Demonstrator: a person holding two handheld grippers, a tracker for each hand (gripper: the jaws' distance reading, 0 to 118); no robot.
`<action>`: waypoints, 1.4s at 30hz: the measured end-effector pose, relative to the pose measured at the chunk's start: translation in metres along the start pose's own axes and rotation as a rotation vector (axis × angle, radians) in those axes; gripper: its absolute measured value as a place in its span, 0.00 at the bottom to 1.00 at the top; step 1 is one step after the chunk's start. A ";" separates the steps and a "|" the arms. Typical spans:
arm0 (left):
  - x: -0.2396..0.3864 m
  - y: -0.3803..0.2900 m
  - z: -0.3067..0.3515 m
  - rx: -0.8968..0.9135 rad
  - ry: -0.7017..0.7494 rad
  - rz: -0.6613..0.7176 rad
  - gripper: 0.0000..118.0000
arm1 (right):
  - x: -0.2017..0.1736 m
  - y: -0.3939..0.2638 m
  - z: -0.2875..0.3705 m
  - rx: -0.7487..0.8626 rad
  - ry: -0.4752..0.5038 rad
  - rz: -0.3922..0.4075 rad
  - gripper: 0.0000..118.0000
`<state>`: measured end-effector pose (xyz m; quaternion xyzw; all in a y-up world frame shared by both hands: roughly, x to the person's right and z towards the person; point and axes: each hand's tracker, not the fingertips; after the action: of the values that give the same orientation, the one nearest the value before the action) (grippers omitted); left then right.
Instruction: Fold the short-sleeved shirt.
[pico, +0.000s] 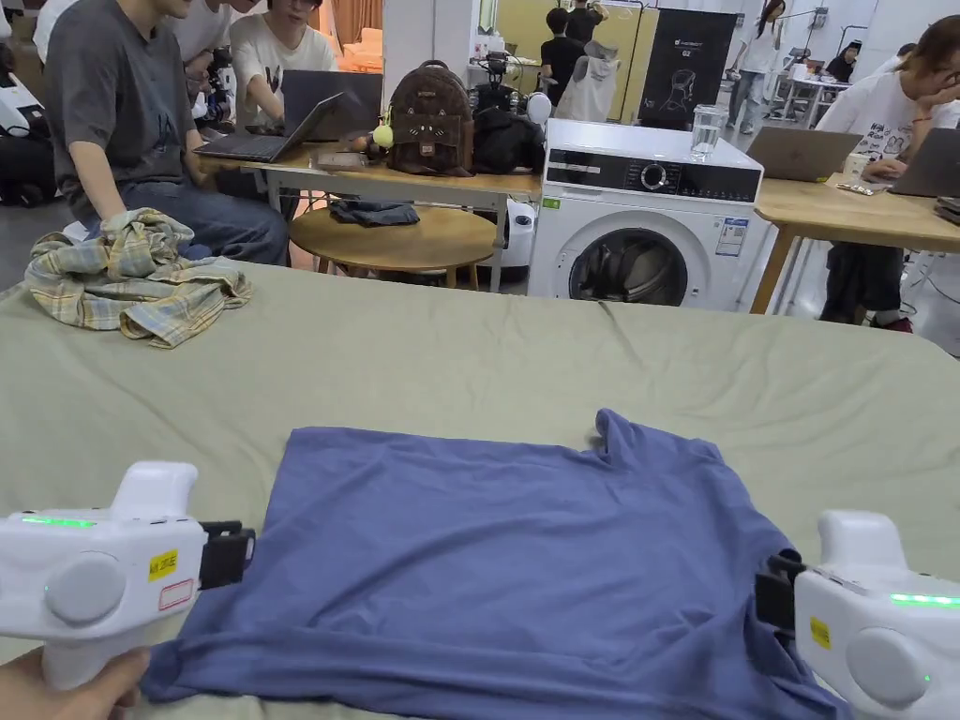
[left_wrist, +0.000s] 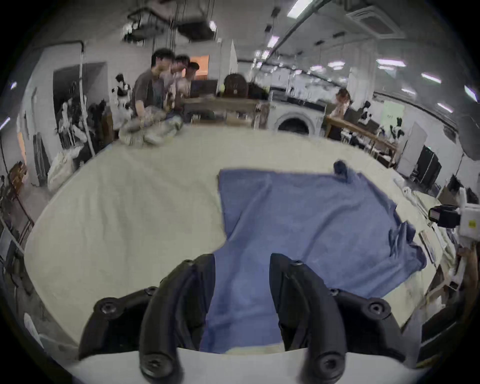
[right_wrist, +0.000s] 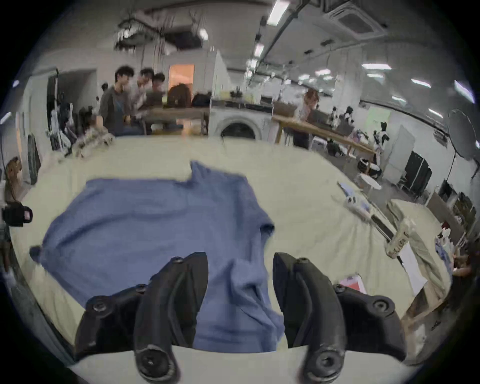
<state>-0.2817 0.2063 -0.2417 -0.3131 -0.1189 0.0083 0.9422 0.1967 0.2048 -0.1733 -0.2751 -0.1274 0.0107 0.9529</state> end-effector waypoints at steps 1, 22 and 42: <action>0.006 0.002 0.002 0.041 0.000 -0.007 0.34 | -0.005 0.001 0.003 0.040 0.002 -0.026 0.45; 0.015 -0.008 -0.011 -0.062 0.091 -0.062 0.00 | -0.073 -0.009 0.004 0.188 0.064 -0.060 0.00; -0.026 -0.069 -0.042 -0.456 0.200 0.130 0.52 | -0.064 -0.037 -0.010 0.030 0.057 -0.017 0.00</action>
<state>-0.3013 0.1238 -0.2394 -0.5240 -0.0037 0.0108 0.8517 0.1359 0.1624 -0.1771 -0.2597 -0.1021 -0.0032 0.9603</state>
